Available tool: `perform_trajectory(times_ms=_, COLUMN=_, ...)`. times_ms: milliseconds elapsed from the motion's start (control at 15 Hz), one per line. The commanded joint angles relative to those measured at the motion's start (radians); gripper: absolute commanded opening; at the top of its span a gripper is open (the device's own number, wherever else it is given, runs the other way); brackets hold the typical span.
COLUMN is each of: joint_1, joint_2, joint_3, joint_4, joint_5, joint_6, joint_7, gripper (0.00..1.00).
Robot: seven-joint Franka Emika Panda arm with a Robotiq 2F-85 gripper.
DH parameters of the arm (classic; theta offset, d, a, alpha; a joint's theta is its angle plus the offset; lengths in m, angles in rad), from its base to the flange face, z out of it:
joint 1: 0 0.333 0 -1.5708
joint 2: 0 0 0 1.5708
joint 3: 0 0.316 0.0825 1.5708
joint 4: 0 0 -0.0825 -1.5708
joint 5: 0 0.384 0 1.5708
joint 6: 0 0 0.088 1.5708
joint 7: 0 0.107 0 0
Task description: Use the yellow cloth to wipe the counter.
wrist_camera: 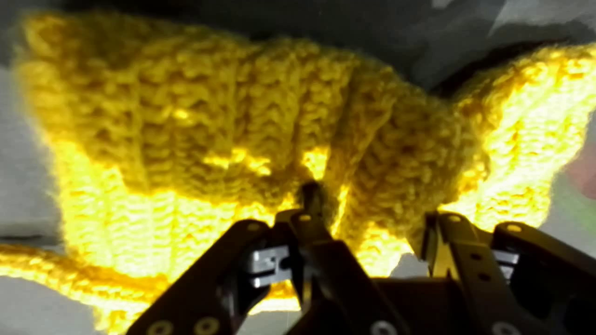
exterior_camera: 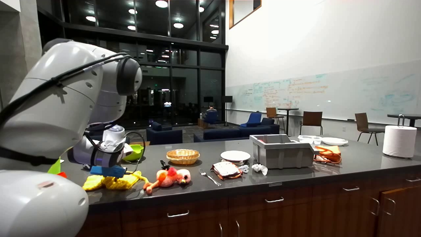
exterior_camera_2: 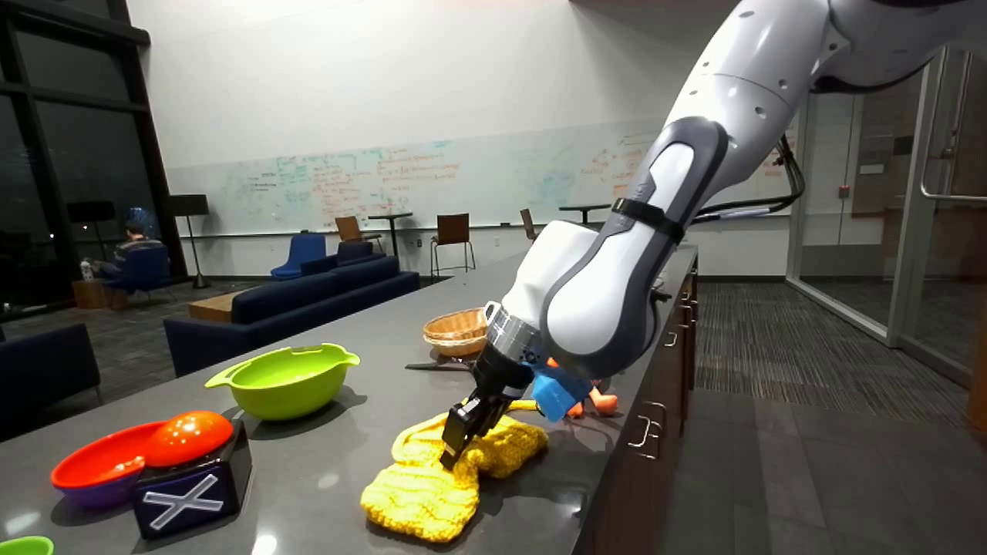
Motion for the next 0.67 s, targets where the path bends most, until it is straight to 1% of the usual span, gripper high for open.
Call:
perform_trajectory(times_ms=0, joint_1=0.046, joint_2=-0.029, joint_3=-0.052, joint_4=0.0, joint_5=-0.013, joint_6=-0.02, joint_7=0.003, gripper=0.79)
perform_trajectory(times_ms=200, joint_1=0.092, joint_2=-0.062, joint_3=-0.098, joint_4=0.004, joint_5=-0.026, joint_6=-0.037, joint_7=0.0, gripper=0.98)
perform_trajectory(times_ms=267, joint_1=0.105, joint_2=-0.073, joint_3=-0.11, joint_4=0.007, joint_5=-0.03, joint_6=-0.043, joint_7=-0.001, gripper=1.0)
perform_trajectory(times_ms=600, joint_1=0.18, joint_2=-0.131, joint_3=-0.187, joint_4=0.023, joint_5=-0.056, joint_6=-0.072, joint_7=0.0, gripper=1.0)
